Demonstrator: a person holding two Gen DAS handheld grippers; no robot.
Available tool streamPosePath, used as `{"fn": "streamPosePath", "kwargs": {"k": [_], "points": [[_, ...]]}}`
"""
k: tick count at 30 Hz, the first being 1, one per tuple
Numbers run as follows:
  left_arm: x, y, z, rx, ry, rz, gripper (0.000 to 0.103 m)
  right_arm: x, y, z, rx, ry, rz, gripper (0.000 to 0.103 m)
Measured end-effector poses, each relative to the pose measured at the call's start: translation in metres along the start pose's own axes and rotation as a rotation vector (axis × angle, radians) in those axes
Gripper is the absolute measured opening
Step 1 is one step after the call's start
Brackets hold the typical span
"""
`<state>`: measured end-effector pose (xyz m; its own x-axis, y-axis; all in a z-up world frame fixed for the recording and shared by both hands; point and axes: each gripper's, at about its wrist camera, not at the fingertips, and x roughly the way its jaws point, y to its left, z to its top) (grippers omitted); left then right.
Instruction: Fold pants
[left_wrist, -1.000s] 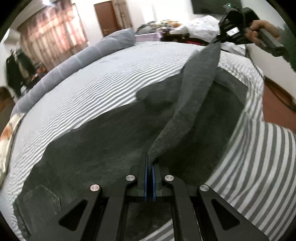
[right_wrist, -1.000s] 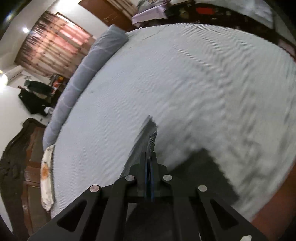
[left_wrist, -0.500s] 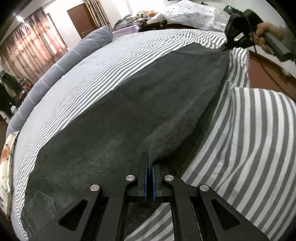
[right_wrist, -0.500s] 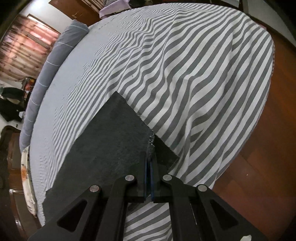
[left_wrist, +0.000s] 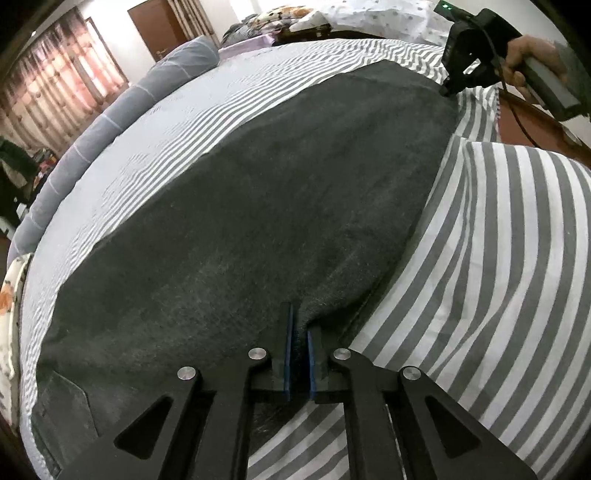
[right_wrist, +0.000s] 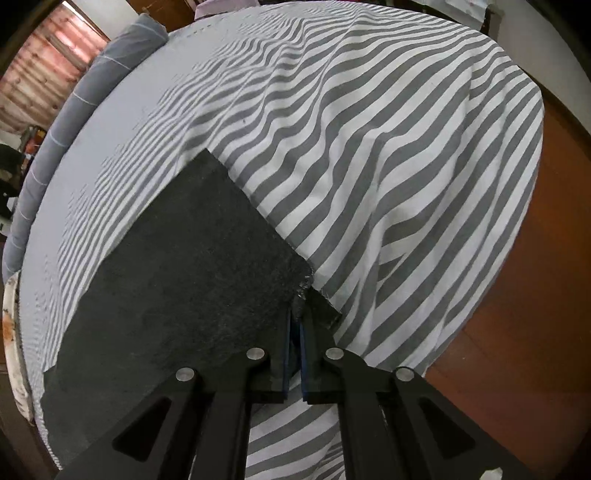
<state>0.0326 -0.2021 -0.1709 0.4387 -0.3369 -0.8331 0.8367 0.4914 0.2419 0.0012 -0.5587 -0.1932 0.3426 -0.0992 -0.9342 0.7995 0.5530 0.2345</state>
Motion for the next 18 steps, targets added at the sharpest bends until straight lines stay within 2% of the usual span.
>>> {"fn": "streamPosePath", "kwargs": {"k": [2,4,5,8,9,10,12,15,18], "points": [[-0.002,0.003,0.001,-0.020,-0.003,-0.014,0.013,0.000,0.002,0.001,-0.003,0.014,-0.006,0.010],[-0.008,0.008,0.001,-0.060,-0.008,-0.046,0.018,-0.004,0.002,0.003,0.019,0.036,0.008,0.025],[-0.015,0.012,0.001,-0.088,-0.023,-0.066,0.018,-0.009,0.001,0.004,0.038,0.032,0.003,0.036],[-0.036,0.034,0.000,-0.176,-0.069,-0.084,0.022,-0.031,0.005,0.009,0.040,-0.018,-0.001,0.036],[-0.044,0.046,-0.001,-0.218,-0.095,-0.074,0.028,-0.039,0.009,0.010,0.031,-0.031,0.010,0.036],[-0.050,0.058,-0.002,-0.257,-0.115,-0.052,0.033,-0.047,0.015,0.012,0.017,-0.042,0.029,0.036],[-0.059,0.088,-0.004,-0.360,-0.156,0.015,0.034,-0.060,0.035,0.016,-0.024,-0.054,0.051,0.036],[-0.060,0.126,-0.009,-0.474,-0.173,0.115,0.035,-0.074,0.084,0.019,-0.118,-0.060,0.101,0.036],[-0.049,0.166,-0.015,-0.582,-0.148,0.185,0.035,-0.072,0.149,0.019,-0.245,0.012,0.226,0.036]]}}
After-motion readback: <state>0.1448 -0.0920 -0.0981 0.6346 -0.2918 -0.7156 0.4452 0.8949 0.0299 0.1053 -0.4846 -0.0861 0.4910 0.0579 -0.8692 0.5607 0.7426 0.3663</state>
